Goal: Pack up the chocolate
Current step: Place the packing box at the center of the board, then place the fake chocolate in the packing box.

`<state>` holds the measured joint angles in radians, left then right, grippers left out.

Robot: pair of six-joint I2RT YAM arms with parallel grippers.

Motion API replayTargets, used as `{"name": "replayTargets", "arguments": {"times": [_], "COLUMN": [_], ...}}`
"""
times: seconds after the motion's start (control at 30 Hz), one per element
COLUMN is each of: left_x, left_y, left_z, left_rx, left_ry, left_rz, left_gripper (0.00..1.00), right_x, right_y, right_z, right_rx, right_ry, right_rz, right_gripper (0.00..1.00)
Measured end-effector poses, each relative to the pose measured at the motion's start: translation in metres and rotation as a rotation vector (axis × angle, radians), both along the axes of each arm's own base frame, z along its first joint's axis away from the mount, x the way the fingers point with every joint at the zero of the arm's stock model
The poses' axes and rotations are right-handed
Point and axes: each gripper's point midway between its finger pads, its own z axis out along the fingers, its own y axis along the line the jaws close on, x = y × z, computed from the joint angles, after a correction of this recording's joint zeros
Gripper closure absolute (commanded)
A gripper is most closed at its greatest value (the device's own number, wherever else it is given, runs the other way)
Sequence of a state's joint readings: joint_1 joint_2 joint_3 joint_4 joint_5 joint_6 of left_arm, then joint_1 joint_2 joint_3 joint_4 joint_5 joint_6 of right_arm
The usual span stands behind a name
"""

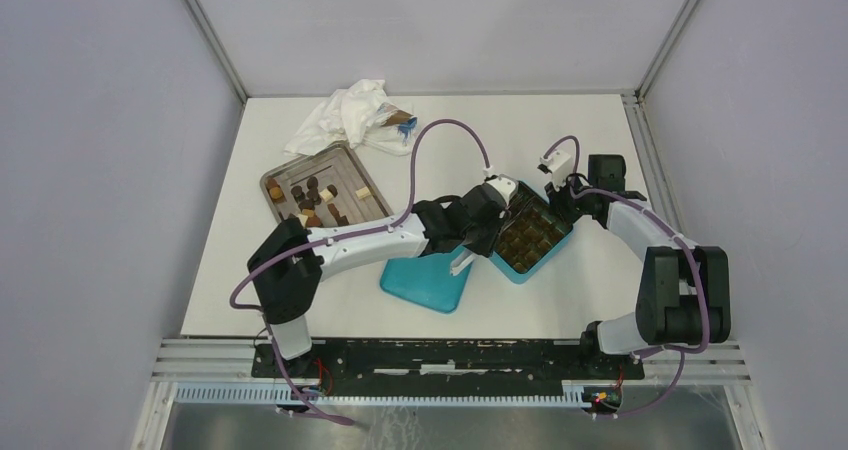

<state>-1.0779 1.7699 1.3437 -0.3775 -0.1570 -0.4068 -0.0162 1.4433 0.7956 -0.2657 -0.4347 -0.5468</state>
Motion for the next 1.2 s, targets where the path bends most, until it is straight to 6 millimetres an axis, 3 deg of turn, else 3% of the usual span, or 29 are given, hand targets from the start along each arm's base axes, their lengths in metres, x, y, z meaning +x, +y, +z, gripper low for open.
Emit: {"name": "replayTargets", "arguments": {"times": [0.47, 0.77, 1.2], "left_x": [0.002, -0.002, -0.004], "left_y": [0.003, 0.005, -0.002], "left_z": [-0.009, -0.014, -0.009], "left_rx": [0.061, 0.086, 0.083], "left_ry": [0.013, 0.024, 0.022], "left_rz": [0.014, 0.008, -0.002], "left_gripper": [0.85, 0.7, 0.6], "right_x": [0.003, 0.004, 0.004], "right_y": [-0.001, -0.002, -0.004], "right_z": [0.002, 0.002, 0.002], "right_rx": [-0.002, -0.002, -0.001], "right_ry": [-0.002, -0.002, -0.003], "right_rz": [-0.004, -0.006, -0.012], "right_gripper": [0.71, 0.6, 0.58]}}
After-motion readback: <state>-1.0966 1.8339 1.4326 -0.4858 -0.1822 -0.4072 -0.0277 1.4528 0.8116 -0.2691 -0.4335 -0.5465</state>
